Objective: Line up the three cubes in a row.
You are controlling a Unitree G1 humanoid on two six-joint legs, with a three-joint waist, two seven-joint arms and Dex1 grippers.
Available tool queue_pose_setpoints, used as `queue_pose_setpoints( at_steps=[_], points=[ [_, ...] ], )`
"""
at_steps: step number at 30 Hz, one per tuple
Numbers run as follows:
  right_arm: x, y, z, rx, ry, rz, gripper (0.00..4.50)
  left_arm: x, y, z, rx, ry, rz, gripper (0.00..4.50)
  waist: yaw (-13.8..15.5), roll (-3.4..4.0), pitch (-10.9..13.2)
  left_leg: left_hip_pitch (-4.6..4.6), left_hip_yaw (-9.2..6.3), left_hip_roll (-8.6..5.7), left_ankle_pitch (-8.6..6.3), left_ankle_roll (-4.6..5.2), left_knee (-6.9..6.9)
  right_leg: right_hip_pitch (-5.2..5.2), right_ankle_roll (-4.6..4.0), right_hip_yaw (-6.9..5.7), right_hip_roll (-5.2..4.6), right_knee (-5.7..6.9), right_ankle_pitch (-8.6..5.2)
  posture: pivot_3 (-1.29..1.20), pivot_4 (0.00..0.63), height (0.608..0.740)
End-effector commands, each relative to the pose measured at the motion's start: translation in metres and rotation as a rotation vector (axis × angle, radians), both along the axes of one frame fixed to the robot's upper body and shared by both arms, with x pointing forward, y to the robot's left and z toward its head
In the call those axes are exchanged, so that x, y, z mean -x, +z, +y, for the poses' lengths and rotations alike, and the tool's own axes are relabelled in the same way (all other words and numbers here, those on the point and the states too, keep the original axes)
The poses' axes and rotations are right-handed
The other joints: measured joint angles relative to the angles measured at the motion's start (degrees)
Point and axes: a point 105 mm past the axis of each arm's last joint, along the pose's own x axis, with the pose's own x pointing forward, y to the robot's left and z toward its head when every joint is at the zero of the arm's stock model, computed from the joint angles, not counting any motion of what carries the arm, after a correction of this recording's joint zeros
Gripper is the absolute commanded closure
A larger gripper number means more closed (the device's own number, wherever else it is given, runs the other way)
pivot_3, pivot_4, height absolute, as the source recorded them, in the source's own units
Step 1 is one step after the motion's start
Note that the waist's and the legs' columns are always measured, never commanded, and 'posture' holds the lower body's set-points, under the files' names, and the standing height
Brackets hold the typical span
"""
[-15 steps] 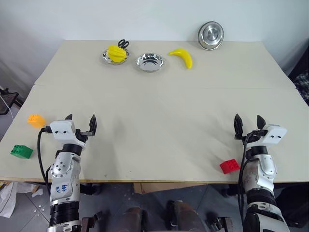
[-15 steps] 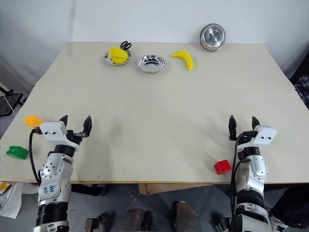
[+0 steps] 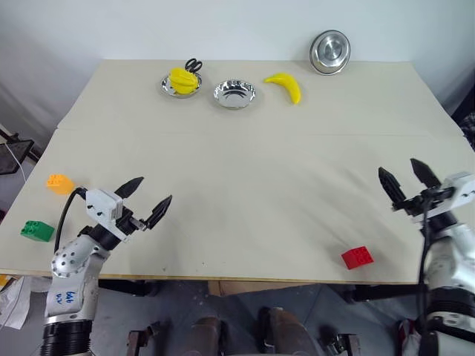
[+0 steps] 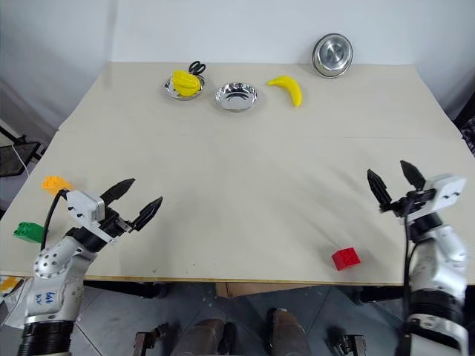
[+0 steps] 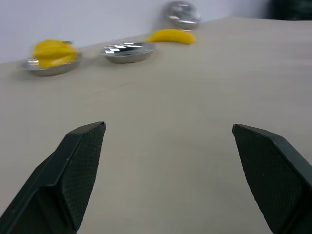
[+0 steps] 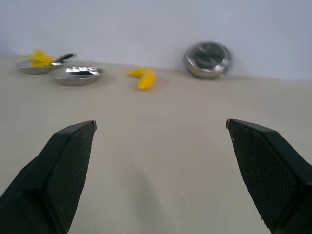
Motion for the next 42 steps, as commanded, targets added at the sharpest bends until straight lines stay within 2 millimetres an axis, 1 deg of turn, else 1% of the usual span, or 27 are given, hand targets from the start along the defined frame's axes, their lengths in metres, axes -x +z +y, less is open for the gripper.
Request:
queue_pose_setpoints(
  at_steps=[1, 2, 4, 6, 9, 11, 12, 17, 20, 22, 26, 31, 33, 35, 37, 39, 41, 42],
  points=[
    [0.020, 0.010, 0.001, 0.189, 0.184, 0.077, 0.00, 0.020, 0.020, -0.006, -0.015, -0.199, -0.043, 0.11, -0.1, 0.04, 0.0, 0.01, 0.00, 0.00, 0.01, 0.01, -0.04, 0.01, 0.00, 0.00, 0.00, -0.05, 0.00, 0.00, 0.150, 0.740],
    [0.026, 0.009, -0.002, 0.245, 0.218, 0.114, 0.00, 0.022, 0.020, -0.005, -0.023, -0.225, -0.024, 0.11, -0.1, 0.04, 0.0, 0.01, 0.00, 0.00, 0.00, 0.02, -0.06, 0.02, 0.00, 0.00, -0.01, -0.09, 0.00, 0.00, 0.150, 0.740],
    [0.042, 0.000, -0.007, 0.376, 0.305, 0.211, 0.00, 0.026, 0.014, -0.008, -0.057, -0.279, 0.021, 0.11, -0.1, 0.04, 0.0, 0.01, -0.01, 0.01, 0.00, 0.02, -0.08, 0.05, 0.00, -0.02, -0.01, -0.18, 0.00, 0.00, 0.150, 0.740],
    [0.059, -0.010, -0.017, 0.471, 0.376, 0.324, 0.00, 0.034, 0.005, -0.014, -0.099, -0.360, 0.042, 0.11, -0.1, 0.04, 0.0, 0.01, -0.01, 0.01, 0.00, 0.02, -0.10, 0.06, -0.01, -0.02, 0.00, -0.23, 0.00, 0.00, 0.150, 0.740],
    [0.066, -0.013, -0.026, 0.517, 0.393, 0.386, 0.00, 0.041, -0.001, -0.020, -0.109, -0.407, 0.080, 0.11, -0.2, 0.09, 0.0, 0.00, 0.01, 0.01, -0.01, 0.07, -0.12, 0.09, -0.01, -0.01, -0.01, -0.35, 0.00, 0.00, 0.150, 0.740],
    [0.072, -0.020, -0.026, 0.599, 0.431, 0.417, 0.00, 0.043, -0.006, -0.023, -0.136, -0.431, 0.077, 0.11, -0.2, 0.13, 0.1, 0.00, 0.01, 0.01, 0.00, 0.07, -0.09, 0.10, -0.01, -0.01, -0.01, -0.35, 0.00, 0.00, 0.150, 0.740],
    [0.074, -0.023, -0.025, 0.614, 0.451, 0.433, 0.00, 0.045, -0.007, -0.024, -0.147, -0.443, 0.069, 0.11, -0.2, 0.15, 0.1, 0.00, 0.02, 0.01, 0.01, 0.06, -0.09, 0.10, -0.02, 0.00, -0.01, -0.35, -0.01, 0.00, 0.150, 0.740],
    [0.072, -0.031, 0.003, 0.647, 0.602, 0.446, 0.00, 0.048, -0.012, -0.030, -0.155, -0.436, 0.077, 0.11, -0.3, 0.17, 0.1, 0.02, 0.02, 0.02, 0.02, 0.03, -0.10, 0.09, -0.04, -0.02, 0.00, -0.32, -0.02, 0.00, 0.150, 0.740],
    [0.074, -0.038, 0.020, 0.730, 0.726, 0.474, 0.00, 0.054, -0.015, -0.037, -0.158, -0.448, 0.077, 0.11, -0.2, 0.25, 0.1, 0.01, 0.02, 0.01, 0.02, 0.04, -0.08, 0.09, -0.04, -0.02, -0.01, -0.31, -0.02, 0.00, 0.150, 0.740],
    [0.073, -0.039, 0.029, 0.766, 0.784, 0.492, 0.00, 0.058, -0.016, -0.041, -0.162, -0.458, 0.079, 0.11, -0.1, 0.33, 0.2, 0.01, 0.03, 0.01, 0.01, 0.05, -0.06, 0.09, -0.03, -0.02, -0.01, -0.32, -0.02, 0.00, 0.150, 0.740],
    [0.069, -0.047, 0.039, 0.829, 0.854, 0.506, 0.00, 0.058, -0.015, -0.044, -0.163, -0.452, 0.071, 0.11, 0.1, 0.33, 0.2, 0.01, 0.00, 0.01, 0.02, 0.03, 0.00, 0.10, -0.03, -0.06, 0.00, -0.32, -0.02, 0.00, 0.150, 0.740],
    [0.067, -0.054, 0.053, 0.829, 0.929, 0.497, 0.00, 0.055, -0.014, -0.048, -0.158, -0.440, 0.055, 0.11, 0.6, 0.33, 0.2, -0.01, 0.00, 0.01, 0.01, 0.05, 0.00, 0.09, -0.03, -0.07, -0.01, -0.33, -0.02, 0.00, 0.150, 0.740],
    [0.070, -0.058, 0.054, 0.851, 0.956, 0.501, 0.38, 0.054, -0.014, -0.050, -0.157, -0.437, 0.052, 0.00, 0.9, 0.32, 0.2, -0.01, 0.00, 0.01, 0.01, 0.04, -0.01, 0.08, -0.03, -0.09, -0.01, -0.33, -0.02, 0.00, 0.150, 0.740],
    [0.069, -0.059, 0.054, 0.863, 0.962, 0.491, 0.87, 0.054, -0.014, -0.050, -0.157, -0.436, 0.051, 0.00, 1.1, 0.33, 0.2, -0.01, -0.01, 0.01, 0.01, 0.04, 0.00, 0.08, -0.03, -0.10, 0.00, -0.33, -0.02, 0.00, 0.150, 0.740],
    [0.066, -0.058, 0.055, 0.862, 0.961, 0.483, 1.51, 0.053, -0.014, -0.050, -0.156, -0.434, 0.049, 0.00, 1.1, 0.33, 0.2, -0.02, 0.00, 0.01, 0.01, 0.04, 0.03, 0.08, -0.03, -0.10, -0.01, -0.33, -0.02, 0.00, 0.150, 0.740],
    [0.065, -0.055, 0.057, 0.850, 0.964, 0.474, 2.29, 0.051, -0.014, -0.050, -0.156, -0.430, 0.045, 0.00, 1.1, 0.33, 0.2, -0.02, 0.00, 0.01, 0.01, 0.04, 0.06, 0.10, -0.03, -0.11, 0.00, -0.33, -0.02, 0.00, 0.150, 0.740],
    [0.062, -0.050, 0.062, 0.833, 0.970, 0.447, 2.87, 0.050, -0.013, -0.049, -0.156, -0.429, 0.041, 0.00, 1.1, 0.33, 0.2, -0.02, -0.01, 0.01, 0.01, 0.04, 0.08, 0.11, -0.03, -0.11, 0.00, -0.33, -0.02, 0.00, 0.150, 0.740],
    [0.061, -0.047, 0.065, 0.814, 0.973, 0.441, 3.02, 0.049, -0.013, -0.049, -0.156, -0.428, 0.039, 0.00, 1.1, 0.33, 0.2, -0.02, 0.00, 0.01, 0.01, 0.04, 0.08, 0.10, -0.03, -0.11, 0.00, -0.32, -0.02, 0.00, 0.150, 0.740]
  ],
)
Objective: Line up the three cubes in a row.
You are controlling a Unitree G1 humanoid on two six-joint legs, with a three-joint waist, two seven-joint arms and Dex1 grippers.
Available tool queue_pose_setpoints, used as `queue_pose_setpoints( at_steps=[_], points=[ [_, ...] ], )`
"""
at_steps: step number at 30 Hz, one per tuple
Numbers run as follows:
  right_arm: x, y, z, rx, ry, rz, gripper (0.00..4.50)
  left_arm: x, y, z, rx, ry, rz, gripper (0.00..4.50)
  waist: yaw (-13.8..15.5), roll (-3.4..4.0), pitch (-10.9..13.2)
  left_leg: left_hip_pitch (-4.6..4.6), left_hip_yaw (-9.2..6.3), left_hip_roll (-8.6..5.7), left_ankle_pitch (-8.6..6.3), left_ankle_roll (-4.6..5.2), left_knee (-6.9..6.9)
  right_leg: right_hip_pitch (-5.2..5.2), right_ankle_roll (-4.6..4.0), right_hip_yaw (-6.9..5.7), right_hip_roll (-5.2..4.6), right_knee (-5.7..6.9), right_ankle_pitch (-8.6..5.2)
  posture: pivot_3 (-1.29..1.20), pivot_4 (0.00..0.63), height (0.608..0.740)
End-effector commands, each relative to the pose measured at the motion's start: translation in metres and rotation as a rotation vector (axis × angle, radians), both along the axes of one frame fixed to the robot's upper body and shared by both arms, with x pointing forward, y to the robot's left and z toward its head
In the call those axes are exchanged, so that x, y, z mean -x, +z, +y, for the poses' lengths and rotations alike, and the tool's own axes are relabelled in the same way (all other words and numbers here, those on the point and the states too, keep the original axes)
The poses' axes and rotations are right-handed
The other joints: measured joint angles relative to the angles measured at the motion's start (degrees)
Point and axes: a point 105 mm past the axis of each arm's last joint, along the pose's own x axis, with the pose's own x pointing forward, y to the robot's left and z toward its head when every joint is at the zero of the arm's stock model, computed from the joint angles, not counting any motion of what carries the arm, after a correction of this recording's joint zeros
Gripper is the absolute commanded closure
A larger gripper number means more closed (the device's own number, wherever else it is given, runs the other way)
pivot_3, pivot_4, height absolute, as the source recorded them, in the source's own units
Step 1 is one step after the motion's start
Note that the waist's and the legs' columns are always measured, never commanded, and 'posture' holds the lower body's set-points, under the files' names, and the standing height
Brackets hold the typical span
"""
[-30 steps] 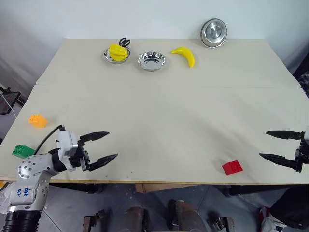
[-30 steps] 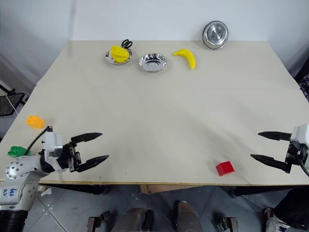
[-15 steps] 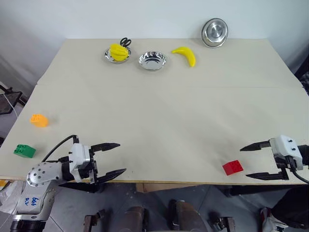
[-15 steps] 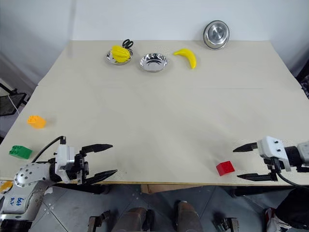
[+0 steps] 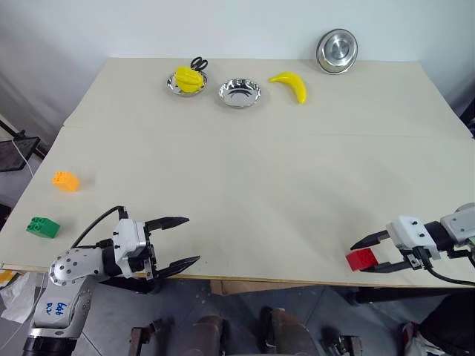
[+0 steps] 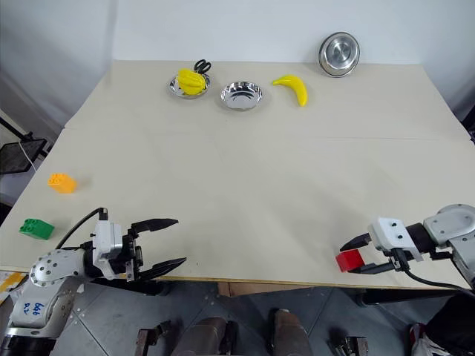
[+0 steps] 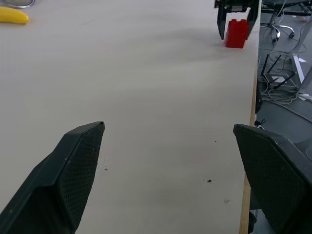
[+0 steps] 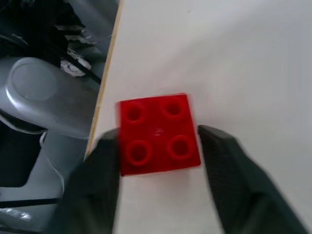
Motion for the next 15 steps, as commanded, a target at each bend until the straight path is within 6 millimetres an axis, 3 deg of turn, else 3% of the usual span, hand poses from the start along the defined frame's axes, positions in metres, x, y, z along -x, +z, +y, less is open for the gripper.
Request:
queue_pose_setpoints(
  at_steps=[1, 4, 8, 15],
  points=[
    [0.000, 0.015, 0.009, -0.065, 0.042, 0.013, 3.00, -0.001, 0.006, -0.001, 0.002, -0.004, -0.043, 0.00, 0.0, 0.00, 0.0, 0.00, 0.00, 0.00, 0.00, 0.00, -0.01, 0.00, 0.00, 0.00, 0.00, 0.00, 0.00, 0.00, 0.150, 0.740],
    [-0.009, 0.029, 0.023, -0.161, 0.017, 0.040, 3.00, -0.002, 0.006, 0.000, 0.001, 0.002, -0.048, 0.00, -0.1, 0.00, 0.0, 0.00, -0.01, 0.00, 0.00, 0.00, -0.01, 0.00, 0.00, -0.02, 0.00, 0.00, 0.00, 0.00, 0.150, 0.740],
    [-0.042, 0.047, 0.054, -0.211, 0.002, 0.061, 3.00, -0.003, 0.006, -0.001, -0.002, 0.008, -0.056, 0.00, -0.8, 0.00, 0.0, 0.00, 0.05, 0.01, 0.01, -0.02, 0.07, -0.01, 0.00, -0.02, 0.00, 0.03, 0.00, 0.00, 0.150, 0.740],
    [-0.073, 0.032, 0.072, -0.131, -0.003, 0.045, 3.00, -0.006, 0.007, -0.006, 0.006, 0.003, -0.061, 0.00, 0.0, -0.04, 0.0, -0.12, -0.07, 0.01, -0.06, -0.02, 0.18, -0.08, 0.02, -0.19, -0.03, 0.11, 0.02, 0.00, 0.150, 0.740]
  ],
)
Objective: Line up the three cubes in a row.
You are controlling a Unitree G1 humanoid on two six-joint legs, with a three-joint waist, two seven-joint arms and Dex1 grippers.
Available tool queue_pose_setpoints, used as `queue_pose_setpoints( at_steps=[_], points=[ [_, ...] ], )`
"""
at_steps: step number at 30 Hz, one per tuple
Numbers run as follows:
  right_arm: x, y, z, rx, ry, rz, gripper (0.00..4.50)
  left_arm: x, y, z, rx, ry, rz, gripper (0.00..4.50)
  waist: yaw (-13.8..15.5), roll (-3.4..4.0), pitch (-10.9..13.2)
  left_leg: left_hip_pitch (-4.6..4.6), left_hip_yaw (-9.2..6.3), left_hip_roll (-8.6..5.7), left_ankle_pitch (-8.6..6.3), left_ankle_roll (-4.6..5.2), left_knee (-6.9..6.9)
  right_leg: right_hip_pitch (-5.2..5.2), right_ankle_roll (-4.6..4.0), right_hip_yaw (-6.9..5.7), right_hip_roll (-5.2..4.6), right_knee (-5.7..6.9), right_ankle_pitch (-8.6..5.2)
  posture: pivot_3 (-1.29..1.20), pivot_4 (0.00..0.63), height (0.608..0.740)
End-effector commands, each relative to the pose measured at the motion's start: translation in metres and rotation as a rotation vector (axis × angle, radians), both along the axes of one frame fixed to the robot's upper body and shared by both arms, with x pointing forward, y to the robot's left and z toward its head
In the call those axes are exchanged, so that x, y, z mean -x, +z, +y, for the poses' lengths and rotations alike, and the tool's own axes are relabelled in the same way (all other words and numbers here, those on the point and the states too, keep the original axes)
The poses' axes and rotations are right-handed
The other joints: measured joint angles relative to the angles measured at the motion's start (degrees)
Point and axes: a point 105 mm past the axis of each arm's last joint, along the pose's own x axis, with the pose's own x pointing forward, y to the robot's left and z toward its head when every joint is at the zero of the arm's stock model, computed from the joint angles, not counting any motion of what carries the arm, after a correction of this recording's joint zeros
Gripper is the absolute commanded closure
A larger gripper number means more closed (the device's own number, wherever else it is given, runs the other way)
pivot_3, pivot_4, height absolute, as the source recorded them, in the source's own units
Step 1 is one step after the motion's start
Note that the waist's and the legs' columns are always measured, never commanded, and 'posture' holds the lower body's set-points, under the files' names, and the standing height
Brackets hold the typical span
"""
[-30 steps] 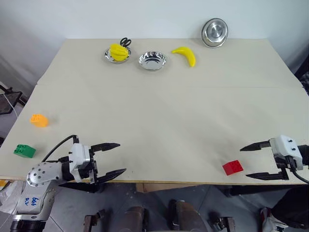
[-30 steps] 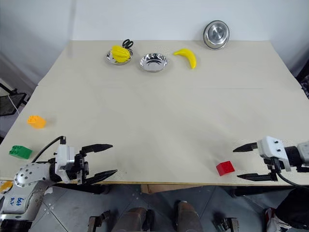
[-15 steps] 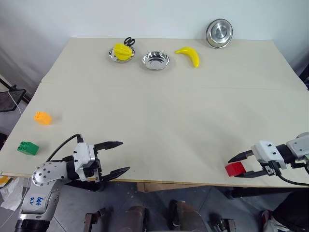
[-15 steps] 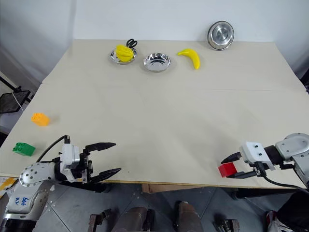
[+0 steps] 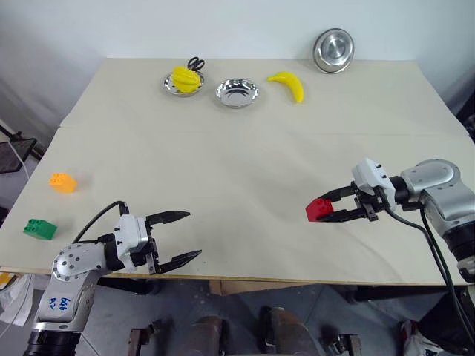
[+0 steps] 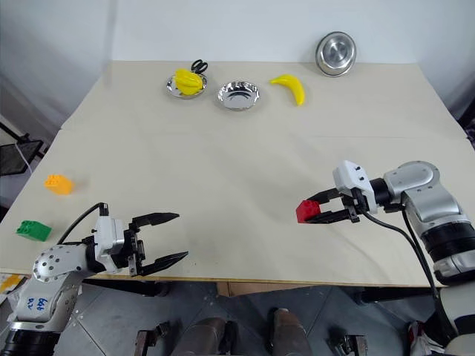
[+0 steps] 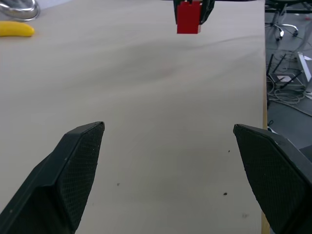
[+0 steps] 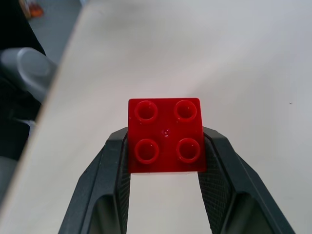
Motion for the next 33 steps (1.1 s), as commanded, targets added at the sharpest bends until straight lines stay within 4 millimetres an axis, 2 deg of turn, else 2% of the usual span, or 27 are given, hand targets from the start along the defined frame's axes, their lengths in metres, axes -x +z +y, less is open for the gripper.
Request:
queue_pose_setpoints(
  at_steps=[1, 4, 7, 15, 20, 24, 29, 32, 33],
  points=[
    [-0.005, -0.012, 0.004, 0.051, 0.036, 0.039, 3.00, 0.000, 0.005, -0.003, -0.004, -0.010, -0.030, 0.00, 0.0, 0.00, 0.0, -0.02, 0.00, 0.00, -0.02, 0.01, 0.03, -0.02, 0.02, -0.02, 0.00, -0.01, 0.01, 0.00, 0.150, 0.740],
    [-0.014, -0.020, 0.006, 0.087, 0.018, 0.051, 3.00, 0.000, 0.006, 0.000, -0.012, -0.004, -0.035, 0.00, -0.1, 0.01, 0.0, -0.15, 0.01, 0.00, -0.03, 0.02, 0.14, -0.10, 0.05, -0.11, 0.00, 0.01, 0.03, 0.00, 0.150, 0.740],
    [-0.023, -0.020, 0.011, 0.074, -0.014, 0.024, 3.00, 0.000, 0.007, 0.003, -0.016, 0.009, -0.041, 0.00, -0.3, 0.01, 0.0, -0.19, 0.01, 0.00, -0.05, 0.02, 0.36, -0.07, 0.06, -0.14, 0.00, 0.02, 0.03, 0.00, 0.150, 0.740],
    [-0.021, -0.031, 0.008, 0.122, 0.027, 0.002, 3.00, 0.002, 0.006, 0.004, -0.015, 0.024, -0.041, 0.00, -0.5, 0.00, 0.0, -0.01, 0.04, -0.01, -0.05, 0.02, 0.59, 0.05, 0.05, -0.10, -0.04, 0.42, 0.03, 0.00, 0.150, 0.740],
    [-0.024, -0.024, 0.010, 0.088, 0.018, -0.017, 1.41, 0.001, 0.006, 0.006, -0.016, 0.036, -0.045, 0.00, -0.7, 0.01, 0.0, -0.02, 0.05, -0.01, -0.05, 0.01, 0.58, 0.02, 0.05, -0.09, -0.05, 0.44, 0.03, 0.00, 0.150, 0.740],
    [-0.023, -0.020, 0.004, 0.067, 0.002, -0.030, 0.14, 0.002, 0.007, 0.009, -0.015, 0.054, -0.048, 0.00, -1.3, 0.01, 0.0, -0.04, 0.05, 0.00, -0.07, -0.02, 0.52, -0.05, 0.05, -0.10, -0.05, 0.47, 0.03, 0.00, 0.150, 0.740],
    [-0.015, -0.002, -0.013, -0.068, -0.040, -0.080, 0.04, 0.005, 0.005, 0.027, 0.005, 0.171, -0.058, 0.00, -1.4, 0.02, 0.0, -0.04, 0.05, 0.00, -0.08, -0.02, 0.51, -0.05, 0.05, -0.10, -0.05, 0.45, 0.03, 0.00, 0.150, 0.740],
    [-0.003, 0.001, -0.028, -0.118, -0.050, -0.139, 0.04, 0.010, 0.002, 0.050, 0.053, 0.331, -0.070, 0.00, -1.3, 0.02, 0.0, -0.04, 0.03, 0.01, -0.10, 0.01, 0.47, -0.04, 0.05, -0.10, -0.05, 0.39, 0.03, 0.00, 0.150, 0.740],
    [0.001, 0.008, -0.029, -0.213, -0.058, -0.159, 0.04, 0.012, 0.000, 0.061, 0.073, 0.408, -0.070, 0.00, -1.3, 0.02, 0.0, -0.04, 0.04, 0.01, -0.12, 0.03, 0.47, -0.03, 0.05, -0.10, -0.05, 0.37, 0.03, 0.00, 0.150, 0.740]
  ],
)
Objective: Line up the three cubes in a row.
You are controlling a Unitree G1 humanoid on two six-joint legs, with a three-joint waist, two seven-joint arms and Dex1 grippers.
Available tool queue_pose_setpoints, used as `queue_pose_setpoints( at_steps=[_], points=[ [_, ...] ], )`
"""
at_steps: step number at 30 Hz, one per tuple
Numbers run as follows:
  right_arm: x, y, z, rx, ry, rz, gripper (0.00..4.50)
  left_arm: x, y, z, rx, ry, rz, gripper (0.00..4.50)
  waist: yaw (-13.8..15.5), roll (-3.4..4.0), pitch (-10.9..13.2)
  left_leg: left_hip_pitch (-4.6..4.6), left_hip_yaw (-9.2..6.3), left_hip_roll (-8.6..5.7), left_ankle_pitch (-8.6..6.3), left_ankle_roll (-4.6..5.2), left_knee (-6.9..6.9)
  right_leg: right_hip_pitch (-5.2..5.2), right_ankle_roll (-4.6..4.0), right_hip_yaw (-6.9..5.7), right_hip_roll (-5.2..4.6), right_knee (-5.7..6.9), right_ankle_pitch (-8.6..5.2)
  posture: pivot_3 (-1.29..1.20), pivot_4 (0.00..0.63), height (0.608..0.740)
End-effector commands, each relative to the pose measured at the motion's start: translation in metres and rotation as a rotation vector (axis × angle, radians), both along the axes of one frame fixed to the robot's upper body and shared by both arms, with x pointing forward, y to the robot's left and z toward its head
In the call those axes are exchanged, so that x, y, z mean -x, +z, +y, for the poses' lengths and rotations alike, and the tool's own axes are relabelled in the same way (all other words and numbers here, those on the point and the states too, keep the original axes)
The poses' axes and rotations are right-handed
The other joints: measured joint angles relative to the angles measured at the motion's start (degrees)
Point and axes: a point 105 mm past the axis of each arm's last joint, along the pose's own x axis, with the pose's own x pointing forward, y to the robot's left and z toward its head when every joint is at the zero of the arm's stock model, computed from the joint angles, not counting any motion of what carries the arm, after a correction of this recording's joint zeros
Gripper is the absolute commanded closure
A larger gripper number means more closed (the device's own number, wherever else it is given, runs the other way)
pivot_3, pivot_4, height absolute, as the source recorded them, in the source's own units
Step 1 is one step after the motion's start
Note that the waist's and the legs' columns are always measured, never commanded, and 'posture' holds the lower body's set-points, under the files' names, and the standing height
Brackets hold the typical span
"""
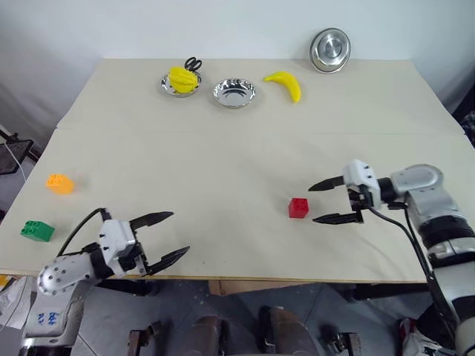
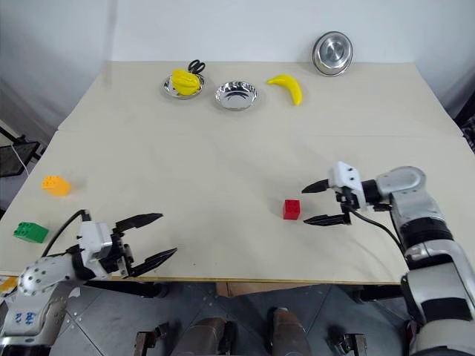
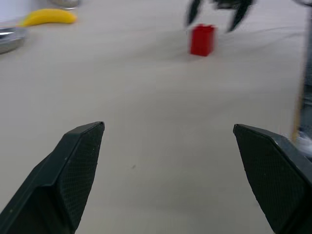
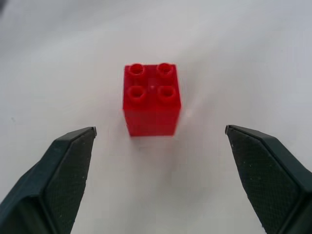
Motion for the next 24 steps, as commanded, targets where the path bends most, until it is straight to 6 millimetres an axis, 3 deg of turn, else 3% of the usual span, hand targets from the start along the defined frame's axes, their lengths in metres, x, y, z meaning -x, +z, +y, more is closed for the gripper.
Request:
queue_pose_setpoints(
  at_steps=[1, 5, 8, 12, 15, 24],
  points=[
    [0.016, 0.028, -0.002, -0.216, 0.059, -0.108, 0.04, 0.007, 0.007, 0.031, 0.041, 0.207, -0.064, 0.00, 0.0, -0.03, 0.0, 0.00, 0.01, 0.00, 0.00, 0.01, 0.00, 0.01, 0.00, 0.01, 0.00, -0.02, 0.00, 0.00, 0.150, 0.740],
    [0.037, 0.021, -0.003, -0.352, 0.068, -0.080, 0.04, 0.030, 0.008, 0.086, 0.161, 0.584, -0.121, 0.00, -0.1, -0.06, 0.0, 0.02, 0.03, 0.05, -0.02, 0.04, 0.01, 0.06, 0.00, 0.01, 0.01, -0.03, 0.00, 0.00, 0.150, 0.740],
    [0.050, 0.007, -0.007, -0.413, 0.050, -0.062, 0.04, 0.060, -0.004, 0.112, 0.247, 0.822, -0.125, 0.00, 0.1, -0.09, 0.1, 0.03, 0.05, 0.07, -0.07, 0.11, 0.01, 0.10, 0.00, 0.03, 0.01, -0.08, 0.00, 0.00, 0.150, 0.740],
    [0.063, -0.006, -0.007, -0.433, 0.048, -0.056, 0.04, 0.088, -0.019, 0.123, 0.309, 0.984, -0.102, 0.00, 0.6, -0.22, 0.1, 0.08, 0.10, 0.06, -0.18, 0.29, 0.06, 0.25, 0.00, 0.08, 0.00, -0.24, 0.00, 0.00, 0.150, 0.740],
    [0.063, -0.005, -0.004, -0.463, 0.055, -0.082, 0.04, 0.100, -0.024, 0.124, 0.323, 1.043, -0.098, 0.00, 1.4, -0.24, 0.1, 0.07, 0.16, 0.05, -0.25, 0.45, 0.08, 0.27, -0.04, 0.12, -0.01, -0.33, -0.02, 0.00, 0.150, 0.740],
    [0.053, 0.005, 0.009, -0.480, 0.095, -0.104, 0.04, 0.101, 0.001, 0.139, 0.367, 1.201, -0.204, 0.00, 1.5, -0.31, 0.2, 0.08, 0.14, 0.06, -0.28, 0.54, 0.08, 0.30, -0.08, 0.10, -0.01, -0.36, -0.04, 0.00, 0.150, 0.740]
  ],
)
